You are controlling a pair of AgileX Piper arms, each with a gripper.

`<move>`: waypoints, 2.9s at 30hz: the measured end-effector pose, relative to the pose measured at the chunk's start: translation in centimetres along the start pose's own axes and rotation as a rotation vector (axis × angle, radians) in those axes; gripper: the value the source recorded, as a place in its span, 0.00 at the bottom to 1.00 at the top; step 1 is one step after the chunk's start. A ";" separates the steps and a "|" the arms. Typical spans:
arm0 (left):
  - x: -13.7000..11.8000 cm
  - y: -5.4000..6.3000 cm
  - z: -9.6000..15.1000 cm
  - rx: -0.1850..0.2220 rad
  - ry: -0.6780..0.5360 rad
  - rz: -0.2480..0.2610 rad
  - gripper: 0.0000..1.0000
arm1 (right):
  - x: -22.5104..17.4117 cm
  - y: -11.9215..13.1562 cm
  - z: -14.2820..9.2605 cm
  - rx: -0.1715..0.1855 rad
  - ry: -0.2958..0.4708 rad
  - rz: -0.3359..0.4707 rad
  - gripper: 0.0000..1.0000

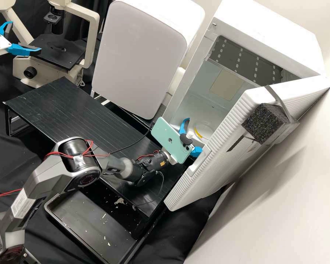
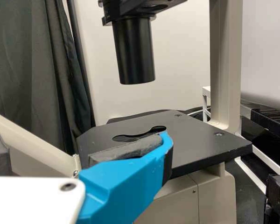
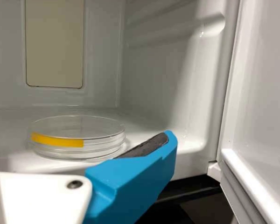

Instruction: Take the petri dish out of the incubator

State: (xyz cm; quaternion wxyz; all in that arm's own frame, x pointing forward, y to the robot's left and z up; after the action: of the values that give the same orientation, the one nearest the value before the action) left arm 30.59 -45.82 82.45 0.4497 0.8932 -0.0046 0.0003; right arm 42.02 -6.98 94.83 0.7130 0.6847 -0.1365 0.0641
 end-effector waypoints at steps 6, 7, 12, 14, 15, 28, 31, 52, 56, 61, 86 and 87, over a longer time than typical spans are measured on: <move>0.0 0.0 0.0 0.000 0.000 0.000 1.00 | 0.8 0.1 0.1 0.027 0.001 -0.020 1.00; 0.0 0.0 0.0 0.000 0.000 0.000 1.00 | 0.9 0.2 0.1 0.026 0.001 -0.024 1.00; 0.0 0.0 0.0 0.000 0.000 0.000 1.00 | 1.0 0.2 -0.1 0.026 0.011 -0.038 1.00; 0.0 0.0 0.0 0.000 0.000 0.000 1.00 | 1.0 0.1 -0.1 0.027 0.005 -0.046 1.00; 0.0 0.0 0.0 0.000 0.000 0.000 1.00 | 1.0 0.1 -0.1 0.025 0.007 -0.048 1.00; 0.0 0.0 0.0 0.000 0.000 0.000 1.00 | 1.4 0.2 -0.4 -0.005 0.018 -0.068 0.00; 0.0 0.0 0.0 0.000 0.000 0.000 1.00 | 1.5 0.1 -0.3 -0.009 0.017 -0.073 0.00; 0.0 0.0 0.0 0.000 0.000 0.000 1.00 | 1.9 0.1 -0.4 -0.013 0.014 -0.100 0.00; 0.0 0.0 0.0 0.000 0.000 0.000 1.00 | 2.1 0.1 -0.7 -0.022 0.022 -0.118 0.00; 0.0 0.0 0.0 0.000 0.000 0.000 1.00 | 2.1 0.2 -0.7 -0.035 0.031 -0.128 0.00; 0.0 0.0 0.0 0.000 0.000 0.000 1.00 | 2.2 0.3 -0.6 0.001 0.019 -0.144 0.00; 0.0 0.0 0.0 0.000 0.000 0.000 1.00 | 2.1 0.3 -0.5 0.007 0.021 -0.142 0.00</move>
State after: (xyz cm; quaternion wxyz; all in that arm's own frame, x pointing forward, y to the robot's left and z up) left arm 30.59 -45.82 82.45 0.4497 0.8932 -0.0046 0.0003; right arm 44.02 -6.67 95.71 0.7149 0.6944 -0.0797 0.0211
